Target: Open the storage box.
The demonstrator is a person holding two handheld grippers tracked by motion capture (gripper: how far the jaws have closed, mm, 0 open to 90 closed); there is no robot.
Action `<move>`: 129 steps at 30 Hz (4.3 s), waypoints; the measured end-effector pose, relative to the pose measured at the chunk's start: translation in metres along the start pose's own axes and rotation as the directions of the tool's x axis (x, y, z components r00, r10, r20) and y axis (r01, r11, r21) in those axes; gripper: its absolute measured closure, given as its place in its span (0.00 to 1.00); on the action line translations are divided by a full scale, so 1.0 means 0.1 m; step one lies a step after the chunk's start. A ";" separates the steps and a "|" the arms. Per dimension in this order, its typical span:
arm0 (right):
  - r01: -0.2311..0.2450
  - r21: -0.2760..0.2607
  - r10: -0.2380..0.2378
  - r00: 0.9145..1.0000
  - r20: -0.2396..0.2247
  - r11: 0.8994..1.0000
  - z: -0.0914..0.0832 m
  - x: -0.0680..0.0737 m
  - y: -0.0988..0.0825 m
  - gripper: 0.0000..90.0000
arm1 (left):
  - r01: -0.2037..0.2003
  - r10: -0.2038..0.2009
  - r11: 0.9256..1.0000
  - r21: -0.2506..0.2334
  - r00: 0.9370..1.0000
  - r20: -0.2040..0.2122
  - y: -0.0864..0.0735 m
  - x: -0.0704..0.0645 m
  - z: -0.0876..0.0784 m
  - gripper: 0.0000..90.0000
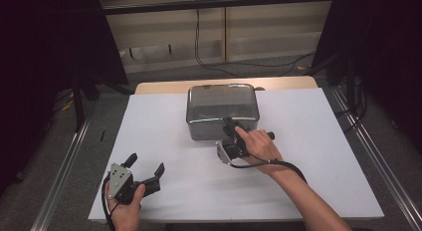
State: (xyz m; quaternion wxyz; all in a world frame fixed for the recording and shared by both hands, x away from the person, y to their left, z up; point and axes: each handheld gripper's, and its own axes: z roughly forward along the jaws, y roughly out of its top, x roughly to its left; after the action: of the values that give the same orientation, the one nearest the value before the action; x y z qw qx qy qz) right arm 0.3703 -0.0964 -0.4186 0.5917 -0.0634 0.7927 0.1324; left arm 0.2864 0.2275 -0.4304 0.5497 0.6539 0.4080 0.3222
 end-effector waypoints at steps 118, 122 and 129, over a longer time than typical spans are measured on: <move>-0.044 -0.024 0.046 0.997 0.056 0.999 -0.02 -0.22 0.02 0.91 | -0.136 0.134 0.991 -0.005 0.973 0.190 0.46 0.07 1.09 0.13; -0.043 -0.024 0.044 0.997 0.058 0.999 -0.02 -0.24 0.03 0.91 | -0.148 0.147 0.989 -0.012 0.971 0.191 0.48 0.07 1.20 0.14; -0.043 -0.025 0.045 0.997 0.061 0.999 -0.02 -0.29 0.03 0.91 | -0.159 0.160 0.987 -0.021 0.969 0.190 0.48 0.09 1.37 0.17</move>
State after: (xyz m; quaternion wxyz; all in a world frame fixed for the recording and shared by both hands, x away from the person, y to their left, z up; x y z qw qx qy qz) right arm 0.3761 -0.0961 -0.3898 0.6120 -0.0488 0.7737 0.1566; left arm 0.4186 0.1699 -0.4094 0.5604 0.7108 0.2988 0.3022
